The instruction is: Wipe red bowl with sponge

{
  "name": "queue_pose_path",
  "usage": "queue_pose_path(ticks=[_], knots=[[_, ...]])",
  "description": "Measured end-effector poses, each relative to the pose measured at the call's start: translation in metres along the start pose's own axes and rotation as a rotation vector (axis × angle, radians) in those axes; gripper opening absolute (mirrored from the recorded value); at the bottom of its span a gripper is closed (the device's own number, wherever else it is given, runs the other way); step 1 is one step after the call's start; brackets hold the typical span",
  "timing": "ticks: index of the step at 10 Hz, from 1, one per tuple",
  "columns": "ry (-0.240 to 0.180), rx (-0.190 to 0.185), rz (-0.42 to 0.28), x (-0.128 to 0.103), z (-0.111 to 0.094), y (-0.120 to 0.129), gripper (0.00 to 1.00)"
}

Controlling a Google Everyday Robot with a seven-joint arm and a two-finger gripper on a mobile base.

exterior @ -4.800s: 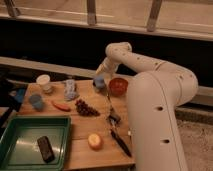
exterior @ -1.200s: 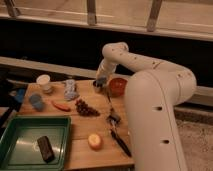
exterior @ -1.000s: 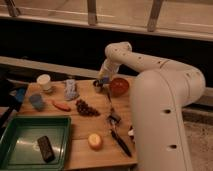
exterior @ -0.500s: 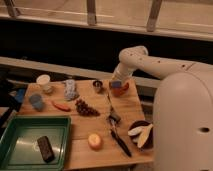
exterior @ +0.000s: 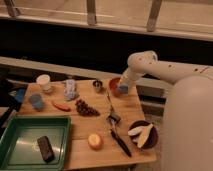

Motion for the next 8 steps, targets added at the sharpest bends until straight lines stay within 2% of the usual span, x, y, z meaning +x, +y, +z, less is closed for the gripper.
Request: queue_pose_path(ticks=[3, 5, 8], knots=[[0.049, -0.002, -0.022, 0.002, 0.024, 0.02, 0.0], [0.081, 0.007, -0.034, 0.0, 0.04, 0.024, 0.0], [0.101, 0.022, -0.035, -0.014, 0.057, 0.027, 0.0]])
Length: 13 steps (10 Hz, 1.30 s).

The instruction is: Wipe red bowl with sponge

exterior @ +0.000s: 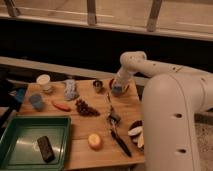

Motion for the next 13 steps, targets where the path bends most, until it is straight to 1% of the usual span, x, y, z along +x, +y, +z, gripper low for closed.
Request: queue_pose_path(ticks=[2, 5, 7, 8, 10, 11, 13], knots=[[0.001, 0.005, -0.009, -0.005, 0.005, 0.006, 0.0], [0.007, 0.014, -0.039, -0.001, 0.004, 0.008, 0.0], [0.029, 0.043, -0.062, 0.014, 0.0, 0.004, 0.0], [0.034, 0.056, -0.056, 0.016, -0.004, -0.003, 0.0], [0.028, 0.075, -0.037, 0.009, -0.008, -0.014, 0.0], [0.021, 0.086, -0.035, 0.004, -0.008, -0.012, 0.0], [0.0, 0.093, -0.033, -0.011, -0.007, -0.007, 0.0]])
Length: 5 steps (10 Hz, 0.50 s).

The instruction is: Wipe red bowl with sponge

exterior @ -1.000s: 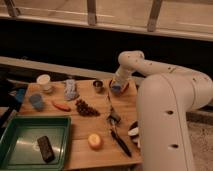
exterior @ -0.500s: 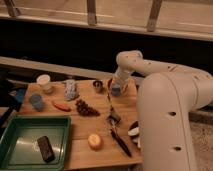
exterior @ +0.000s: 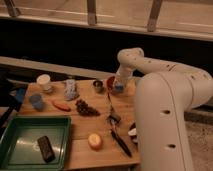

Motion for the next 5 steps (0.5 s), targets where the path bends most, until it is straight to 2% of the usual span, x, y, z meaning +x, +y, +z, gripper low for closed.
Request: queue_pose_path(ticks=[3, 5], knots=[[-0.026, -0.012, -0.007, -0.021, 0.003, 0.013, 0.0], [-0.038, -0.03, -0.018, -0.026, 0.004, 0.023, 0.0]])
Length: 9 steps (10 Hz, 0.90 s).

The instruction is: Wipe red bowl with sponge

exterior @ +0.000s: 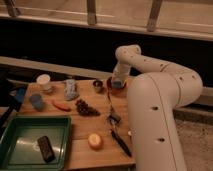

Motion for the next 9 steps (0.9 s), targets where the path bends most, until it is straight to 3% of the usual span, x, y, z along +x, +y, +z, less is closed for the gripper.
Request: queue_pose_path(ticks=[3, 6, 9], knots=[[-0.01, -0.018, -0.017, 0.012, -0.007, 0.005, 0.0], [-0.015, 0.011, -0.035, 0.035, -0.018, 0.005, 0.0], [-0.017, 0.053, -0.03, 0.026, -0.02, -0.003, 0.0]])
